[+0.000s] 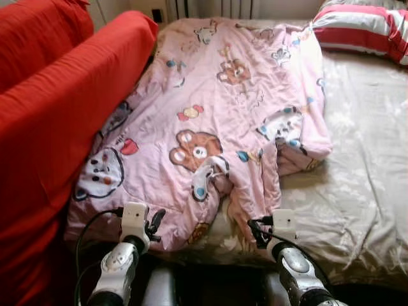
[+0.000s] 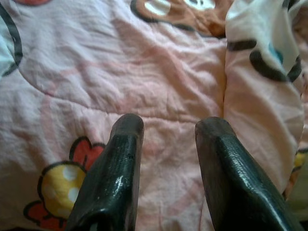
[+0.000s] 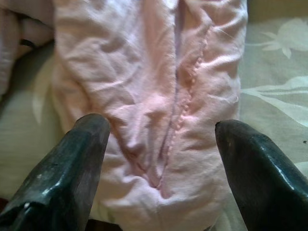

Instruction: Clean up the room

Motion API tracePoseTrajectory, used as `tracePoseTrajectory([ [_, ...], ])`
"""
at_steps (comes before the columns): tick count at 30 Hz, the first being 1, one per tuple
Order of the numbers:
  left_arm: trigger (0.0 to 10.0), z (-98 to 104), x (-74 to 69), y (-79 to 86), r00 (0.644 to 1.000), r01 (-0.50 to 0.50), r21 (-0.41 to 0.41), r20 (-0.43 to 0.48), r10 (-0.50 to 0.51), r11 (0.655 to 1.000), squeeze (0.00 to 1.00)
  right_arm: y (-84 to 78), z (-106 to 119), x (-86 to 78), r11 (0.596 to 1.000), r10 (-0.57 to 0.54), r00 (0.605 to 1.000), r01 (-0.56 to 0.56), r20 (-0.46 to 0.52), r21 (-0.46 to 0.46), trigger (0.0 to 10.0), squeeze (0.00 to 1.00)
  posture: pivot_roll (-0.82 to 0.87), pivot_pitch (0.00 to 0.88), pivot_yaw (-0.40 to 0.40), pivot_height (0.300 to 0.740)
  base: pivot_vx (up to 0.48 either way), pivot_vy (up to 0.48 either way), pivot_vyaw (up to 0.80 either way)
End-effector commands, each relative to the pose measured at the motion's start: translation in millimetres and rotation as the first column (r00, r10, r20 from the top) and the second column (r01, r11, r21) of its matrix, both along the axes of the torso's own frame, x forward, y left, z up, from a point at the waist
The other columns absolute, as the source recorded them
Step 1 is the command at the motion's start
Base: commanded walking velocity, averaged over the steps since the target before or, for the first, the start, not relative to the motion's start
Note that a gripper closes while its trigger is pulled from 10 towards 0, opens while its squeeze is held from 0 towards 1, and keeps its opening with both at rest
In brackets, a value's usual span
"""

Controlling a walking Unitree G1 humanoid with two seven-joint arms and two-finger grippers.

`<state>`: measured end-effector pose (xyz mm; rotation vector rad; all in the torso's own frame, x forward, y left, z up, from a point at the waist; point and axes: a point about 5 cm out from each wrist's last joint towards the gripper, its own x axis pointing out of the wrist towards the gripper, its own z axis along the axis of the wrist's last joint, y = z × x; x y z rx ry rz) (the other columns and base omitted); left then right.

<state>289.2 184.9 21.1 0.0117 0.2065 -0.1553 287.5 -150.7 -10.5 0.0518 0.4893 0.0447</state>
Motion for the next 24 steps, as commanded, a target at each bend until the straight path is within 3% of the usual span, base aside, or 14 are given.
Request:
tracePoseTrajectory([
  [1, 10.0, -1, -4.7, 8.9, 1.000, -0.007, 0.019, -0.004, 0.007, 1.000, 0.00, 6.2, -2, -0.8, 1.000, 0.002, 1.000, -0.002, -0.014, 0.009, 10.0, 0.00, 0.10, 0.263, 0.086, 0.616, 0.000, 0.000, 0.00],
  [8, 10.0, -1, -10.1, 11.7, 1.000, -0.005, 0.026, -0.004, 0.005, 1.000, 0.00, 3.9, -1, -0.1, 0.999, -0.046, 0.999, 0.046, -0.012, 0.004, 10.0, 0.00, 0.10, 0.280, 0.091, 0.616, 0.000, 0.000, 0.00],
  [17, 10.0, -3, -16.8, 14.5, 1.000, -0.008, 0.033, -0.018, 0.009, 0.999, 0.00, 0.7, -14, -13.1, 0.994, -0.102, 0.992, 0.105, -0.080, 0.029, 10.0, 0.00, 0.11, 0.288, 0.092, 0.616, 0.000, 0.000, 0.00],
  [24, 10.0, -3, -17.4, 13.8, 1.000, -0.003, 0.036, -0.023, 0.004, 0.999, 0.00, 6.5, -22, -20.4, 0.997, -0.075, 0.986, 0.080, -0.148, 0.024, 10.0, 0.00, 0.12, 0.292, 0.095, 0.616, 0.000, 0.000, 0.00],
])
